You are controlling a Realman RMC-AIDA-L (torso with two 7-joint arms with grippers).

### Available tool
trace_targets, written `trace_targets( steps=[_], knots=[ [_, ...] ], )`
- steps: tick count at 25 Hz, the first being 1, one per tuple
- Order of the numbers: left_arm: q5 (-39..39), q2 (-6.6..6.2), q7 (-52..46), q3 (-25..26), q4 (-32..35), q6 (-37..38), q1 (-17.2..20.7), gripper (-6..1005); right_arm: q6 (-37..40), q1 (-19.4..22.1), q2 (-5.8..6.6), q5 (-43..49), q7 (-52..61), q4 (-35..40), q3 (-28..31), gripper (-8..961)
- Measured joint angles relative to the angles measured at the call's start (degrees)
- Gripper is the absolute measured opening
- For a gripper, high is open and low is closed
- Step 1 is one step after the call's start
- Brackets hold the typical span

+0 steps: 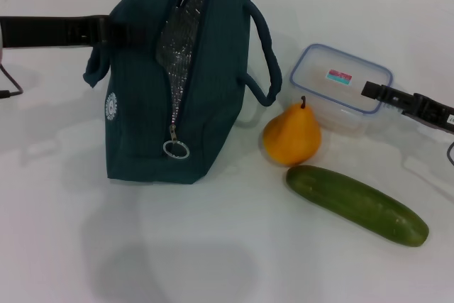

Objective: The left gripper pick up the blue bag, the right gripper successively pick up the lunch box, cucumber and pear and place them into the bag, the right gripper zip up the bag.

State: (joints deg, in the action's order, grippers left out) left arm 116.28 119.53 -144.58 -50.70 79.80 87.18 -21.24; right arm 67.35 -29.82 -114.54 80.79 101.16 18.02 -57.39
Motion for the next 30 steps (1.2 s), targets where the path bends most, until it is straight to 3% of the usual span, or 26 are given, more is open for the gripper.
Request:
trace_targets(
  steps=[20, 29, 30],
  knots=[
    [0.0, 0.00, 0.0, -0.1, 0.0, 0.1, 0.0, 44, 2.7, 0.6, -0.65, -4.1, 0.4, -0.8, 0.2, 812],
    [0.0, 0.00, 0.0, -0.4, 0.0, 0.1, -0.3, 44, 2.6, -0.2, -0.76, -5.6, 0.4, -0.9, 0.1, 449],
    [0.0, 0.01, 0.0, -0.4, 0.0, 0.1, -0.3, 44, 2.7, -0.3, -0.78, -6.0, 0.4, -1.0, 0.1, 450]
  ],
)
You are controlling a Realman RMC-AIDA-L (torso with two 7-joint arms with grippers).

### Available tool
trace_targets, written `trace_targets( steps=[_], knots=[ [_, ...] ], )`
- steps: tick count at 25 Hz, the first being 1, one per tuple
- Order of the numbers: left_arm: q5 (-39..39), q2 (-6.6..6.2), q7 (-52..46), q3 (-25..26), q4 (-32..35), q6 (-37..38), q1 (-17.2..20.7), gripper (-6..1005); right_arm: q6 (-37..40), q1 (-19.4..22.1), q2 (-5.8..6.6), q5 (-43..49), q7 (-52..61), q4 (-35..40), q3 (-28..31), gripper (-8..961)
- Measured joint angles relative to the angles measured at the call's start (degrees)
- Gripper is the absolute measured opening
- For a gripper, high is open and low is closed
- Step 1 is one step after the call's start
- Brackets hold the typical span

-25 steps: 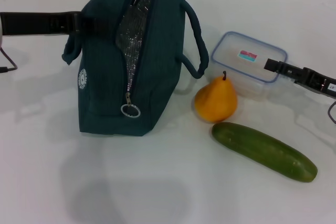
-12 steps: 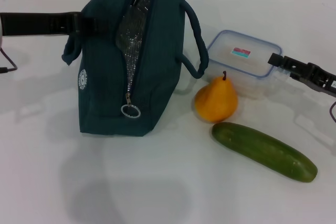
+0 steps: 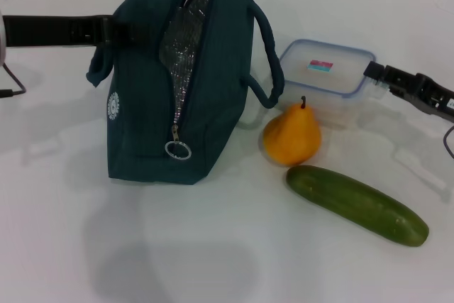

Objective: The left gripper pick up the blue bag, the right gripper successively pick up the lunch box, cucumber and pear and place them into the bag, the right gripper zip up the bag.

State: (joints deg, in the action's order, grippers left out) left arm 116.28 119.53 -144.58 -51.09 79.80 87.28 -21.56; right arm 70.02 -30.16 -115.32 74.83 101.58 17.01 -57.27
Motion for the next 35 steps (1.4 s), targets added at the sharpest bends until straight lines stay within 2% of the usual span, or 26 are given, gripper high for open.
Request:
trace_targets(
  steps=[10, 26, 34, 35],
  knots=[
    [0.0, -0.01, 0.0, -0.1, -0.7, 0.0, -0.2, 44, 0.2, -1.9, -0.21, -2.4, 0.0, -3.4, -0.3, 454],
    [0.0, 0.04, 2.3, -1.4, -2.2, -0.1, -0.9, 44, 0.3, -3.6, -0.79, -5.5, 3.2, -8.1, 0.0, 367],
    [-0.3, 0.02, 3.0, -1.7, -2.8, -0.1, -1.2, 44, 0.3, -4.2, -0.89, -7.1, 6.8, -8.1, 0.0, 107],
    [-0.3, 0.02, 3.1, -1.7, -2.9, -0.1, -1.2, 44, 0.4, -4.2, -0.89, -7.3, 7.0, -8.0, -0.1, 107]
  ],
)
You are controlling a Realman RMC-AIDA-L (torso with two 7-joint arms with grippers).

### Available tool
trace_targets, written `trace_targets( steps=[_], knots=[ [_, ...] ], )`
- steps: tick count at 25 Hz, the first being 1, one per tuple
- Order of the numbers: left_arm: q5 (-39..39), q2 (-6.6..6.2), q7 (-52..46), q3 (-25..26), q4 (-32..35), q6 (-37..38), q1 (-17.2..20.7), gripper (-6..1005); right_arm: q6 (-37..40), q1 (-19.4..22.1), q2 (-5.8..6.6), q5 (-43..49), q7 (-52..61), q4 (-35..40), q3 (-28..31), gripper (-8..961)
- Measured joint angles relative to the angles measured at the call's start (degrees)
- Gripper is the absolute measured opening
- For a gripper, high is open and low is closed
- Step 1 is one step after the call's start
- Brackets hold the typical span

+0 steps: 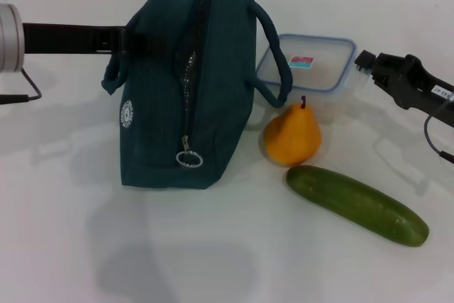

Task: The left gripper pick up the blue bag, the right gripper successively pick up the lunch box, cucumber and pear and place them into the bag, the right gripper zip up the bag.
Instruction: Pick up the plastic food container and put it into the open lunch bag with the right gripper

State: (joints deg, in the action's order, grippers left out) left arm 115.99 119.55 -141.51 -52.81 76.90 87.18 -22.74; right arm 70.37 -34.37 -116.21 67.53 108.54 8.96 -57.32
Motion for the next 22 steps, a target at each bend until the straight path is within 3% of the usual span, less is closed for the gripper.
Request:
trace_targets(
  steps=[22],
  knots=[
    [-1.7, -0.04, 0.7, 1.3, -0.3, 0.0, 0.2, 44, 4.4, 3.4, 0.43, -7.6, 3.9, -1.5, 0.1, 96]
  ],
)
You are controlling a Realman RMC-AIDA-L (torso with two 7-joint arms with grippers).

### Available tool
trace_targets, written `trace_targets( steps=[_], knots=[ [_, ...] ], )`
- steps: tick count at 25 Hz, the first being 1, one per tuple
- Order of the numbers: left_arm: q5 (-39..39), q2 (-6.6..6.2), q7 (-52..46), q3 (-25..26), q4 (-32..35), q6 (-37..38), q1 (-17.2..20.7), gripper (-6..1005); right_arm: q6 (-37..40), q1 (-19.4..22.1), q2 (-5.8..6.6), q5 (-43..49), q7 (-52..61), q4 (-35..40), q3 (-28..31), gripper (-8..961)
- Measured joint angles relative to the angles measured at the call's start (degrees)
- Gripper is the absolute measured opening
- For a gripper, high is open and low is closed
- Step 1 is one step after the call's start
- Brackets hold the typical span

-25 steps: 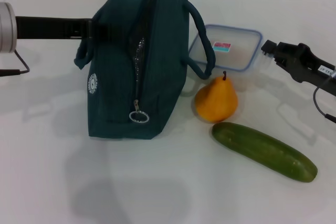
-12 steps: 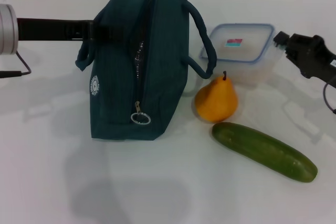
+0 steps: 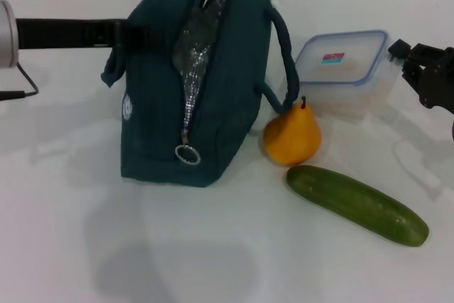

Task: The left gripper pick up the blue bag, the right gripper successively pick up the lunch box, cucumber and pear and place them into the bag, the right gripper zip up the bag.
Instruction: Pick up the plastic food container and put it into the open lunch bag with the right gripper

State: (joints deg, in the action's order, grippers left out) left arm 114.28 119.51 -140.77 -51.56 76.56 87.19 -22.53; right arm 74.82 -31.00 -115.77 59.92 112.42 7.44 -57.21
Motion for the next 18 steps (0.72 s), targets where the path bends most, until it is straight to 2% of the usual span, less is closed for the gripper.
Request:
trace_targets(
  steps=[18],
  knots=[
    [-1.5, -0.20, 0.1, 0.5, 0.9, 0.1, -0.2, 44, 6.1, 1.8, 0.19, -6.8, 1.3, -0.8, 0.1, 95]
  ],
)
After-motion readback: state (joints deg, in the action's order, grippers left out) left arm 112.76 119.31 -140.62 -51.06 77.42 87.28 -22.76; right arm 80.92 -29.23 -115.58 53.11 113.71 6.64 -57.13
